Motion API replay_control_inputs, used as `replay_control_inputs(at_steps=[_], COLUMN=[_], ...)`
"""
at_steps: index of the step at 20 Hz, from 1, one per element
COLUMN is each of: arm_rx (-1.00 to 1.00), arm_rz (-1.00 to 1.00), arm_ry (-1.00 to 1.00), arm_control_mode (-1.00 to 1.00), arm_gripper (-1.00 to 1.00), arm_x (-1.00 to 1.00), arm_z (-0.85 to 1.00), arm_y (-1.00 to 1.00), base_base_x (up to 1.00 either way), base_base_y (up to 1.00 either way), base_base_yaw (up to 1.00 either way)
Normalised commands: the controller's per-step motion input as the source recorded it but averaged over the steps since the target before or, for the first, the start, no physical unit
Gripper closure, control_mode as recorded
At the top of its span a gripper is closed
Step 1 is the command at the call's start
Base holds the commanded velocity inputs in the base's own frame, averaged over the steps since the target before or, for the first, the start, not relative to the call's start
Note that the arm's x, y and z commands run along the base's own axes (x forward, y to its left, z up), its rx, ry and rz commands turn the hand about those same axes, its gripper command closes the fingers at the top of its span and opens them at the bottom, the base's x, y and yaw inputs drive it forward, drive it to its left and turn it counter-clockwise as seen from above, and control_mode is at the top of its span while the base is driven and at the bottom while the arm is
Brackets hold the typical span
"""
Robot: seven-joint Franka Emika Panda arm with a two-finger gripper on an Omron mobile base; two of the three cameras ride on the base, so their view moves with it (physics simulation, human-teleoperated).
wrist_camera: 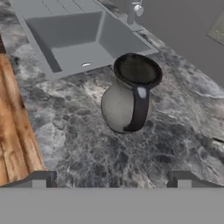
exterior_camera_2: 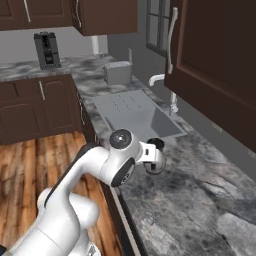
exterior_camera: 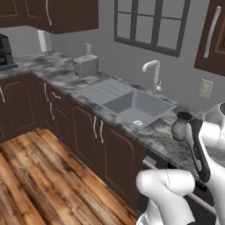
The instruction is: Move the water bottle and hotdog bun from the top shelf to the second highest shelf to make space. Then, place the pitcher from the counter on the cleared top shelf.
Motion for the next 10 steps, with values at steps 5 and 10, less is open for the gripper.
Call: replay_control_inputs(at_steps=[5, 10], arm_rx=[0.03, 0.04], arm_rz=[0.08, 0.03], arm_ry=[0.02, 0.07], arm_control_mode=[-1.0, -1.0], arm_gripper=[-1.0, -1.0], arm_x=[0.46, 0.36], arm_z=[0.0, 0.0], arm_y=[-0.22, -0.3], base_base_x=[0.0, 0.0], base_base_y=[0.0, 0.0], base_base_yaw=[0.0, 0.0])
